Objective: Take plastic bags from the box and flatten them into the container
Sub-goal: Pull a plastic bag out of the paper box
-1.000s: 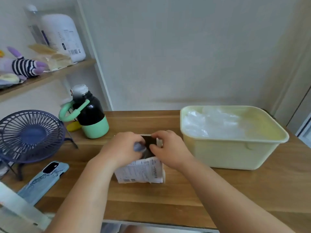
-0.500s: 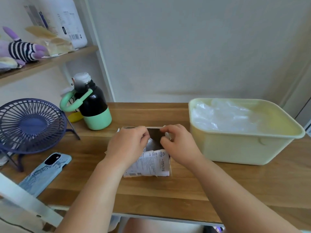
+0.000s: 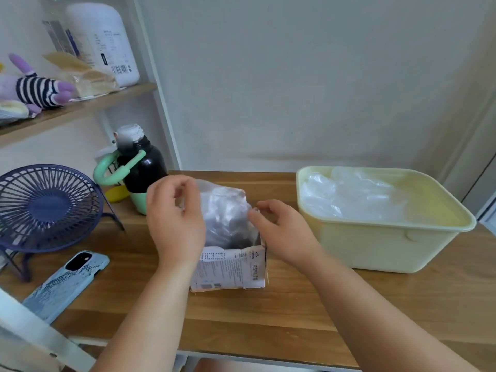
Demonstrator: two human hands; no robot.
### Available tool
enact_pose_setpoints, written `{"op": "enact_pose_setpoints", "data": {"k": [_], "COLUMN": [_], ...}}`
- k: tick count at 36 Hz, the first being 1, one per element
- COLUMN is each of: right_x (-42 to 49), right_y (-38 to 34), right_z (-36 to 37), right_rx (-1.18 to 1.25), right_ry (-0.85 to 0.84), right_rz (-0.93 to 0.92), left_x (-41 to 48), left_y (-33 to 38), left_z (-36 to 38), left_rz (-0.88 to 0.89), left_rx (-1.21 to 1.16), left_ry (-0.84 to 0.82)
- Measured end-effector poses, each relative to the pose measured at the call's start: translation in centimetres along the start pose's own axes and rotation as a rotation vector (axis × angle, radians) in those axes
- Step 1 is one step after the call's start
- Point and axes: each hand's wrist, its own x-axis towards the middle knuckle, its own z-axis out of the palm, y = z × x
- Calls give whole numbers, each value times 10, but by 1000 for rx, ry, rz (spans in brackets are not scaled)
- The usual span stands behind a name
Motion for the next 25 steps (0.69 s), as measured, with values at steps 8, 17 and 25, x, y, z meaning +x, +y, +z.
{"op": "enact_pose_setpoints", "data": {"k": [8, 17, 25], "right_x": [-7, -8, -5], "right_y": [-6, -15, -12], "right_z": [-5, -8, 5], "right_rx": [118, 56, -177], "right_ry": [-36, -162, -158], "right_rz": [-33, -53, -111], "left_x": [0, 5, -1], "left_y": [8, 12, 10], "left_z": [0, -2, -5], "left_rz": [-227, -505, -624], "left_rx": [-289, -442, -481], "left_ry": [80, -493, -560]}}
